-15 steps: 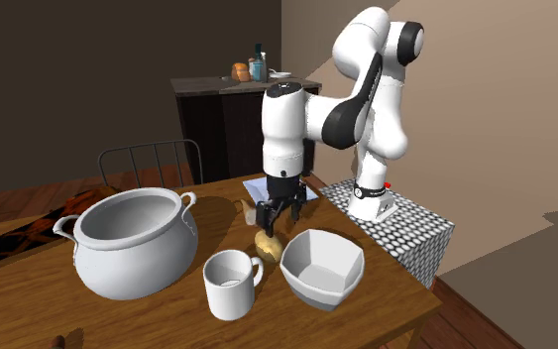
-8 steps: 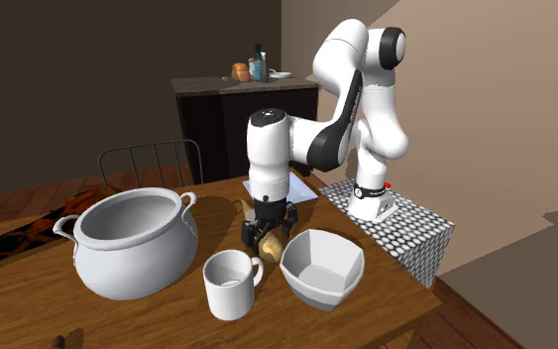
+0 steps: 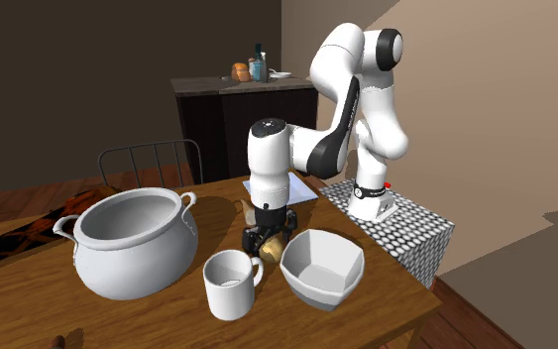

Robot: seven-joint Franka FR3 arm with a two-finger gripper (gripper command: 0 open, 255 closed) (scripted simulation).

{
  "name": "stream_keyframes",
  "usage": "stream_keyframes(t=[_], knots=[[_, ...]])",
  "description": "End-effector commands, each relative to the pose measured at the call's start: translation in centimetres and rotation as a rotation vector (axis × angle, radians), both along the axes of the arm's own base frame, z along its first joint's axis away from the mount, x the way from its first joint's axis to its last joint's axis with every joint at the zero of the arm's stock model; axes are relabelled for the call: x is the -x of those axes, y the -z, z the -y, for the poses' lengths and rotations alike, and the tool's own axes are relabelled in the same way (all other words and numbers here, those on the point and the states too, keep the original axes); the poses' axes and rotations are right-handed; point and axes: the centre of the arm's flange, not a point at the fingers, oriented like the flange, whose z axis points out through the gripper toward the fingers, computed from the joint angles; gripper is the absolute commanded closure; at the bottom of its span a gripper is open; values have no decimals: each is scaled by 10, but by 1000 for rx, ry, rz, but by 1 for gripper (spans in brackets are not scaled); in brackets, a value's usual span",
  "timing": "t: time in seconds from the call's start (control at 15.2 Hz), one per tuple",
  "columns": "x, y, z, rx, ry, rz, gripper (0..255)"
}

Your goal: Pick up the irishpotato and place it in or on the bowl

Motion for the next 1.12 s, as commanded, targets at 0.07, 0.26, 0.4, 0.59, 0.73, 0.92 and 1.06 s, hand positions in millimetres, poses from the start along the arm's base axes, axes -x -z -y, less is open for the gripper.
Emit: stream_keyframes(t=[0.07,0.26,0.4,0.59,0.73,0.92,1.06], knots=[[0,0,0,0,0,0,0],[0,0,0,0,0,0,255],[0,0,0,0,0,0,255],[0,0,0,0,0,0,255],[0,0,0,0,0,0,255],[0,-10,0,0,0,0,255],[0,-21,0,0,0,0,255]])
